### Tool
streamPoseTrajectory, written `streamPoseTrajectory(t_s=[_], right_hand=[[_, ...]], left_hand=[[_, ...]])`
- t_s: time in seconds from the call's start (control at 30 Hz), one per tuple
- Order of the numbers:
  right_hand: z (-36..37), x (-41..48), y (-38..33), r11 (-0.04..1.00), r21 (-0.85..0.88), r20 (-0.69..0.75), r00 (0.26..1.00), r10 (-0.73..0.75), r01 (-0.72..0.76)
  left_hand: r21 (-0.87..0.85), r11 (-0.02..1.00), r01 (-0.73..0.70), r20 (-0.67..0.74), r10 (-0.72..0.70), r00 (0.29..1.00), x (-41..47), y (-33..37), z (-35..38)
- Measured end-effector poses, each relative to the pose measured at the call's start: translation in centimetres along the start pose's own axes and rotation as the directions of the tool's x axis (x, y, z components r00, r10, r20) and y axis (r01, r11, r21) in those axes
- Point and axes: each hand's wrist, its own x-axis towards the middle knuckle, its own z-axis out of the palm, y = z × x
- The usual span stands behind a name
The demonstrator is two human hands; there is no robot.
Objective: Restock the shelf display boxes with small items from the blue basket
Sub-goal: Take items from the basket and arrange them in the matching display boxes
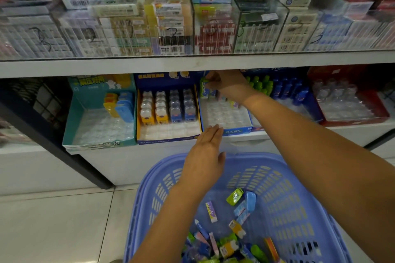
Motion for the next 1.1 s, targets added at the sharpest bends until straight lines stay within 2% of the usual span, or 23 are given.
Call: streamPoseTrajectory(t_s=[0.1,0.17,0.33,0.47,0.53,0.6,0.67,0.7,0.73,0.8,0.83,0.9,1.0,1.07,1.1], right_hand=[[-0.5,-0.1,0.3,1.000,-0.026,0.082,0.997,0.012,-0.010],[-0.3,-0.2,0.2,0.998,-0.062,0.081,0.997,0.000,0.005],[1.0,-0.6,0.0,0.935,-0.350,0.080,0.996,-0.036,0.062],[1.6,-2.1,0.6,0.804,-0.574,0.099,0.988,-0.120,0.156],[1.4,-3.3,0.6,0.802,-0.582,0.096,0.991,-0.097,0.135],[1.6,-5.5,0.4,0.835,-0.527,0.025,0.985,-0.172,0.160],[2.4,-8.9,0.5,0.905,-0.366,-0.102,0.958,-0.270,0.216],[3.0,-11.0,0.9,0.934,-0.277,-0.119,0.957,-0.266,0.225],[3.7,-13.0,1.7,0.956,-0.207,-0.088,0.970,-0.228,0.206],[5.8,-16.5,4.4,0.979,-0.189,0.107,0.993,-0.056,0.075],[7.2,-18.1,6.1,0.972,-0.235,0.248,0.966,0.077,-0.017],[10.3,-20.8,9.8,0.932,-0.336,0.465,0.837,0.289,-0.135],[14.3,-24.1,14.1,0.890,-0.398,0.583,0.688,0.433,-0.222],[16.0,-25.6,15.6,0.857,-0.409,0.560,0.654,0.508,-0.314],[16.6,-26.2,16.0,0.843,-0.415,0.526,0.665,0.530,-0.343]], left_hand=[[0.006,1.000,-0.013,0.001,0.013,1.000,-0.1,-0.1,0.1],[0.011,1.000,-0.013,0.001,0.013,1.000,-0.1,-0.1,0.1],[0.016,1.000,-0.011,0.006,0.011,1.000,-0.2,-0.1,0.2],[0.026,1.000,-0.009,0.045,0.008,0.999,-0.1,-0.1,-0.1],[0.000,1.000,-0.016,0.033,0.016,0.999,-0.4,0.1,-0.1],[-0.066,0.997,-0.042,-0.078,0.037,0.996,-1.2,0.3,0.4],[-0.108,0.992,-0.061,-0.223,0.036,0.974,-2.2,0.2,2.0],[-0.137,0.990,-0.031,-0.226,0.000,0.974,-2.7,0.0,3.2],[-0.167,0.986,0.025,-0.152,-0.051,0.987,-3.2,-0.4,4.6],[-0.151,0.976,0.155,0.160,-0.130,0.978,-4.4,-1.4,8.0],[-0.110,0.973,0.201,0.331,-0.155,0.931,-5.3,-1.8,9.7],[-0.028,0.974,0.227,0.571,-0.171,0.803,-7.2,-2.8,12.8],[0.102,0.983,0.155,0.722,-0.180,0.668,-9.2,-3.7,16.6],[0.152,0.983,0.104,0.737,-0.183,0.651,-9.9,-3.9,18.2],[0.168,0.981,0.098,0.729,-0.191,0.657,-10.1,-3.9,18.8]])
